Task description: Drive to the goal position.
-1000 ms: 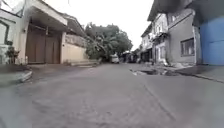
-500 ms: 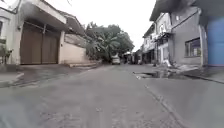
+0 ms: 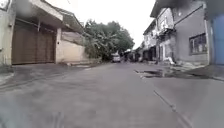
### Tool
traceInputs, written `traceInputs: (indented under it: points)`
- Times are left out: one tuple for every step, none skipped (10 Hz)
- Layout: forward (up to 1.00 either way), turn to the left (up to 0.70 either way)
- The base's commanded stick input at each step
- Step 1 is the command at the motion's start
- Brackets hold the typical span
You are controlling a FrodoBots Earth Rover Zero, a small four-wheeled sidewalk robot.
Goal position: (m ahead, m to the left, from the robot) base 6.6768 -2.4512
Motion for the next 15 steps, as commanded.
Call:
traceInputs:
  points:
    - [1.0, 0.03]
    - [1.0, 0.04]
    - [1.0, -0.03]
    - [1.0, -0.32]
    - [1.0, -0.4]
    - [1.0, -0.39]
    - [1.0, -0.38]
    - [1.0, -0.05]
    - [1.0, 0.0]
    - [1.0, 0.0]
    - [1.0, 0.0]
    - [1.0, 0.0]
    - [1.0, 0.06]
    - [1.0, 0.01]
    - [1.0, 0.0]
